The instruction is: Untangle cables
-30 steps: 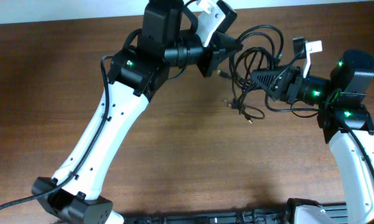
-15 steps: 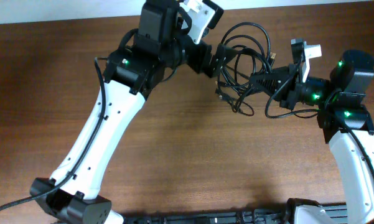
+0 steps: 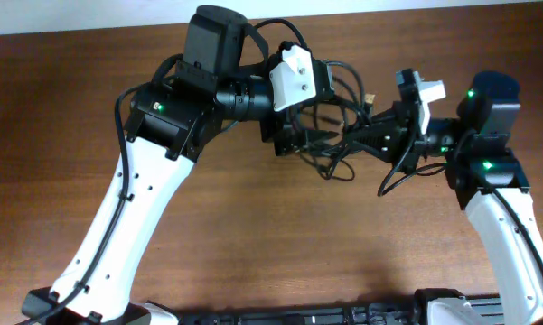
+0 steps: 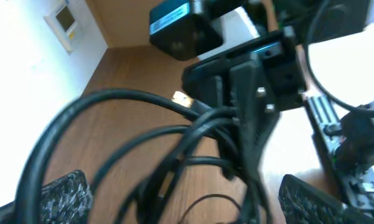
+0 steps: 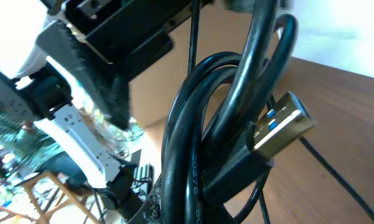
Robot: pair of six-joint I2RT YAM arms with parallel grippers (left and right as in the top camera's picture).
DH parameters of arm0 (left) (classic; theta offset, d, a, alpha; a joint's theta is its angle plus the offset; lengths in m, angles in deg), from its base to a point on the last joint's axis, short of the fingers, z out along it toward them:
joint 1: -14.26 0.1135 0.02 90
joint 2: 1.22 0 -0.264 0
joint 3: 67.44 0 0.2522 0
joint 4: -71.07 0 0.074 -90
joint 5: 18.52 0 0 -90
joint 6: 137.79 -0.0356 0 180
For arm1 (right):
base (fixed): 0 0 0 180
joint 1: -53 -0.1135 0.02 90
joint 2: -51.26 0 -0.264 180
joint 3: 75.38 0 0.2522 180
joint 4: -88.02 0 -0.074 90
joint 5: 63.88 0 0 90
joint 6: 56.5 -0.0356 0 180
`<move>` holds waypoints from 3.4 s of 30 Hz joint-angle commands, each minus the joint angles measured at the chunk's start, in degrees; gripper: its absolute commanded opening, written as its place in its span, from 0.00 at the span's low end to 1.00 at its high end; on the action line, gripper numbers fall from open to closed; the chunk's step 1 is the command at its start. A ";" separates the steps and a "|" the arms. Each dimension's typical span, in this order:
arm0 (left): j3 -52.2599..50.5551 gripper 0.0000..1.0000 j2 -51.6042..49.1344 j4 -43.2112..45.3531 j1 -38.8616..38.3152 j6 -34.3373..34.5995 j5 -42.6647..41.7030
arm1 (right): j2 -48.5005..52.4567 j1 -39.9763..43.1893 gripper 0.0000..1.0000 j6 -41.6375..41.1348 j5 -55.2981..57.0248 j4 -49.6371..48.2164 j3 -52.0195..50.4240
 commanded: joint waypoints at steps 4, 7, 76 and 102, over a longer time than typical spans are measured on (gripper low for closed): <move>0.79 0.99 0.48 -1.36 0.04 -1.55 5.22 | -0.22 -5.73 0.04 1.03 -1.97 -3.10 0.39; 0.79 0.62 0.48 -2.49 0.04 -1.53 7.56 | -0.22 -6.08 0.04 1.01 -1.97 -3.19 0.39; 0.79 0.00 0.50 4.44 -1.46 58.18 48.02 | -0.22 -6.05 0.04 -23.45 14.10 -9.18 0.39; 0.79 0.00 6.82 6.78 -1.46 31.69 50.21 | -0.28 -5.97 0.88 -26.88 29.00 3.50 0.39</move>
